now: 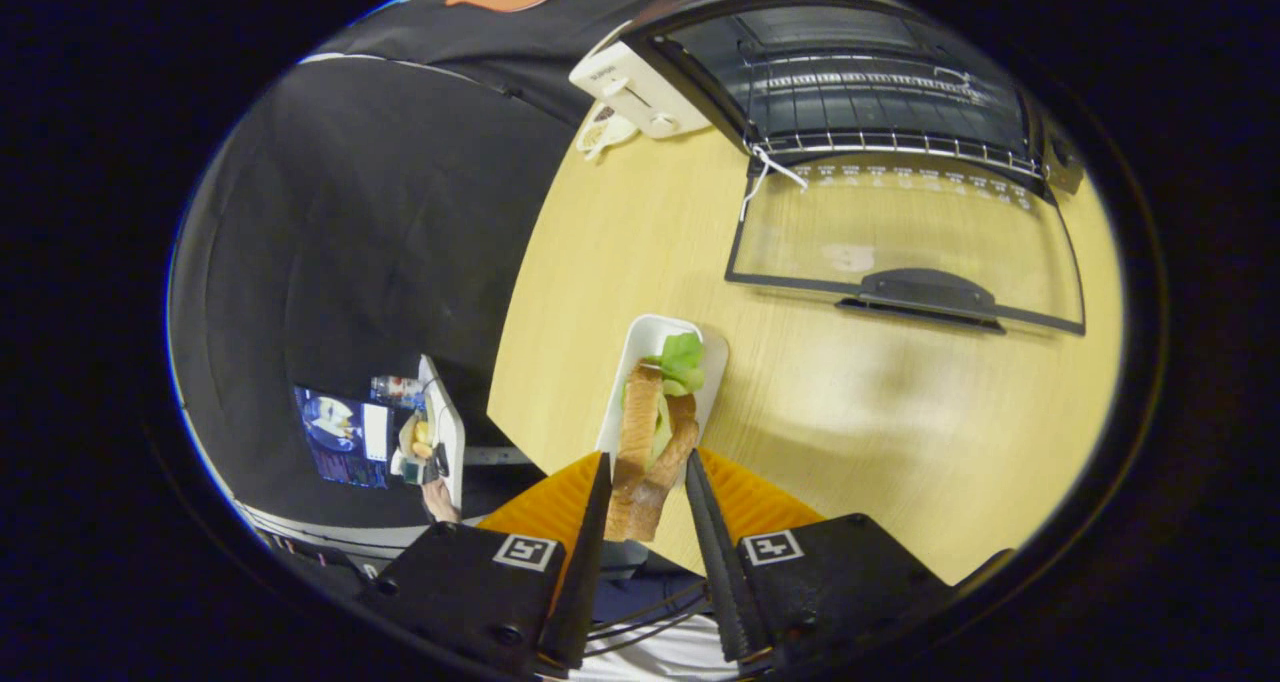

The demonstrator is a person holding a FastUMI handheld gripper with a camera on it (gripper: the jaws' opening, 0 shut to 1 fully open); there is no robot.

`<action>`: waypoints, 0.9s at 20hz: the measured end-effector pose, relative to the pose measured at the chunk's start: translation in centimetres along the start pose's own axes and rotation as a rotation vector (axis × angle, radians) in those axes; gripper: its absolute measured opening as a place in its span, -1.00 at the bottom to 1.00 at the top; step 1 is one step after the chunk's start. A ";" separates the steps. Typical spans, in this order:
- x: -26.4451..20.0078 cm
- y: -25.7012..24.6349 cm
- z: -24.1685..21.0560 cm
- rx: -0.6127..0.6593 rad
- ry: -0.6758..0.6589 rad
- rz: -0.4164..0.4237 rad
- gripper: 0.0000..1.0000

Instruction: Open the toaster oven, put the food inside, and close the toaster oven door.

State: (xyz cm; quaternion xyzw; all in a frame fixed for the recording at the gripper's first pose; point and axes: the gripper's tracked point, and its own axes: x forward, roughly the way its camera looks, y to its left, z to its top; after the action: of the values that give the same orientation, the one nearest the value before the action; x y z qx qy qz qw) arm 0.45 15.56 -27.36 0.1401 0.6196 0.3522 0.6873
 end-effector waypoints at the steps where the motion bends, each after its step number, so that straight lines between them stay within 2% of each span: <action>1: 0.3 0.1 -0.2 0.005 0.018 0.010 0.08; 6: 1.7 0.0 -0.9 -0.030 0.007 -0.028 0.01; 10: 0.7 0.8 -0.6 -0.039 -0.058 -0.011 -0.25; 15: -2.6 2.2 0.0 0.011 -0.173 0.130 -0.30; 18: -4.4 1.8 2.1 0.077 -0.329 0.226 -0.30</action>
State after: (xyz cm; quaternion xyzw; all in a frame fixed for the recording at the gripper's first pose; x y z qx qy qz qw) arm 1.90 14.47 -22.48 0.2906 0.4923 0.3756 0.7295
